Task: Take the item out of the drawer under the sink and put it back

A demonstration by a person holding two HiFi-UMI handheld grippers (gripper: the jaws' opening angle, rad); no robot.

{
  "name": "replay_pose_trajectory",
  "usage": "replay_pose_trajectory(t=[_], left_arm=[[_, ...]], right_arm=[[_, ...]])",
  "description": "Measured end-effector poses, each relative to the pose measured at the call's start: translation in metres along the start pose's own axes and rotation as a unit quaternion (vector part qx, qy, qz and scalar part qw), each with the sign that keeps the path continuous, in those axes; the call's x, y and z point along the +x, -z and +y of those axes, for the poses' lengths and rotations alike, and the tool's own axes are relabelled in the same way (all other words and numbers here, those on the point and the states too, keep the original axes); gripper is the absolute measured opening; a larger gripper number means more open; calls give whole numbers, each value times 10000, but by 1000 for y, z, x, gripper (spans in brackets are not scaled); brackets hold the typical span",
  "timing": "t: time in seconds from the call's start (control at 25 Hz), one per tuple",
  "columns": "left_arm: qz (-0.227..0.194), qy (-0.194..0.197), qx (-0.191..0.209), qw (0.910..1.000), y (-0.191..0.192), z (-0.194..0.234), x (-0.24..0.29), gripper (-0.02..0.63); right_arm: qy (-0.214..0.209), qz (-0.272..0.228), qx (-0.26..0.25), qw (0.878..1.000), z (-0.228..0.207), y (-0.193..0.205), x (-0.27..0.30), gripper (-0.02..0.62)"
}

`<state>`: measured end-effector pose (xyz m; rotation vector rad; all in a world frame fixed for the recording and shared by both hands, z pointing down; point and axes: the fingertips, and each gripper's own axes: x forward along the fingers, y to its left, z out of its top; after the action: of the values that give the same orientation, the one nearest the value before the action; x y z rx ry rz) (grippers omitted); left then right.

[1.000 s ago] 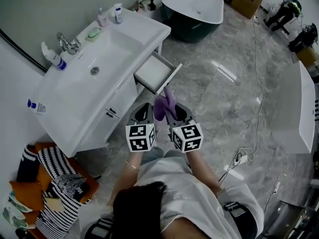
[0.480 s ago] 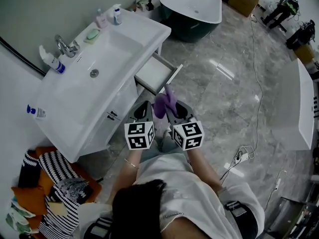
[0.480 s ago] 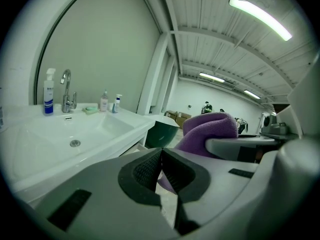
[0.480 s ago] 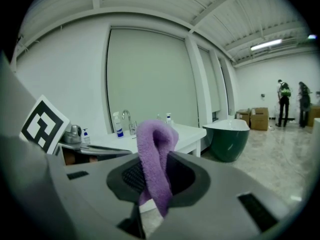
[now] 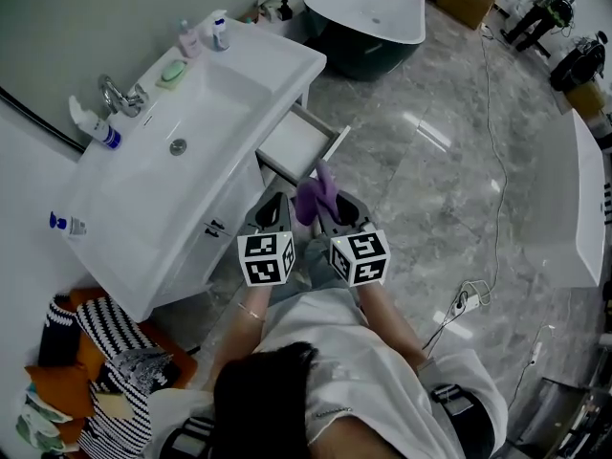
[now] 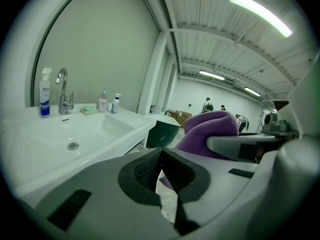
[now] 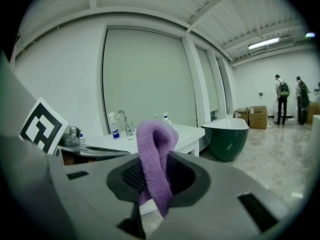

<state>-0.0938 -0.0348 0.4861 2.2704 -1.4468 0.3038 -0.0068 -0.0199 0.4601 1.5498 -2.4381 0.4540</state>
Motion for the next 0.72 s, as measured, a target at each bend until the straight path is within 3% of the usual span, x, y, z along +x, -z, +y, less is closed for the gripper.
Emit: replay_pose_trajectory(t=[0.52,0.72], left_arm=[[-80,-173,34,9998,-16,8,51,3],[83,-154,-75,9998,-17,15,81,3]], right_arm=[[-124,62,107,9998,-42,-14,47,87],[-162,175,152,9996,-63,-16,74,87]])
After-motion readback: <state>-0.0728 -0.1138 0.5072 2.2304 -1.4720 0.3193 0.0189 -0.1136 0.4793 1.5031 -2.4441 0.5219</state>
